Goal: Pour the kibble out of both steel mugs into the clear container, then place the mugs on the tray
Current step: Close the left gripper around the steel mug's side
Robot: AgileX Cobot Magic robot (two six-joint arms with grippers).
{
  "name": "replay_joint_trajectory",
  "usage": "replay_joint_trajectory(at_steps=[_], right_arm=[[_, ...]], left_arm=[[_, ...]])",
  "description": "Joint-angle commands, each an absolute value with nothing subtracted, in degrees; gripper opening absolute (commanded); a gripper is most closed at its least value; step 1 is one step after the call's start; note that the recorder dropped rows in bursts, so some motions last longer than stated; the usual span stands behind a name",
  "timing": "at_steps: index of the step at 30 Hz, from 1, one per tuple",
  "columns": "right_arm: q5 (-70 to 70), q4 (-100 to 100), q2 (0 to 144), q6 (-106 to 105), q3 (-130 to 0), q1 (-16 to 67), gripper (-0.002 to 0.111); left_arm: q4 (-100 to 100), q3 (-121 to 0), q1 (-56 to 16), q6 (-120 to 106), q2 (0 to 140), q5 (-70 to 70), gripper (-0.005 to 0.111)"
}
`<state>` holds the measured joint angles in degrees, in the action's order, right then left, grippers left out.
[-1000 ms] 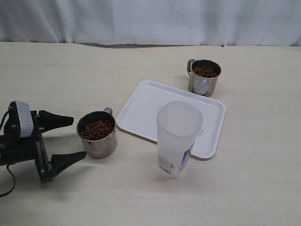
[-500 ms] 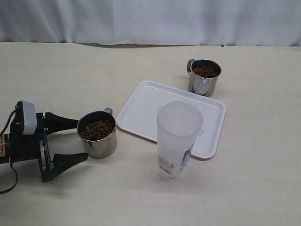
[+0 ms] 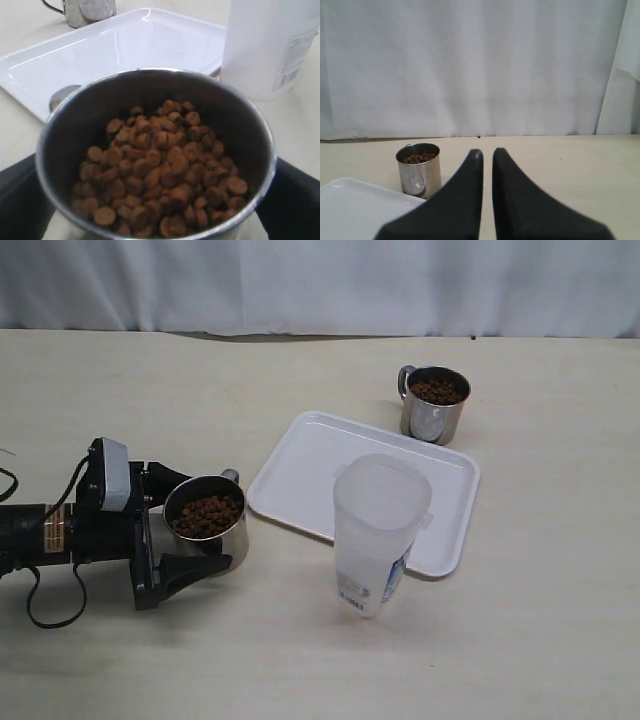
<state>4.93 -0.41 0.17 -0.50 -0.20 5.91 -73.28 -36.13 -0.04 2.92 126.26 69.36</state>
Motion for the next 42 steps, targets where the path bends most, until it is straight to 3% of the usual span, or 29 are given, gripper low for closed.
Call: replay_joint_trajectory(at_steps=[1, 42], right_arm=[[4.56, -0.42, 0.0, -0.48, 0.0, 6.21, 0.005], [4.56, -0.42, 0.0, -0.48, 0.0, 6.21, 0.005]], left_arm=[[-71.86, -36.37, -0.68, 4.55, 126.44, 69.96, 0.088], [-72.27, -38.72, -0.68, 4.88, 130.92, 69.96, 0.088]])
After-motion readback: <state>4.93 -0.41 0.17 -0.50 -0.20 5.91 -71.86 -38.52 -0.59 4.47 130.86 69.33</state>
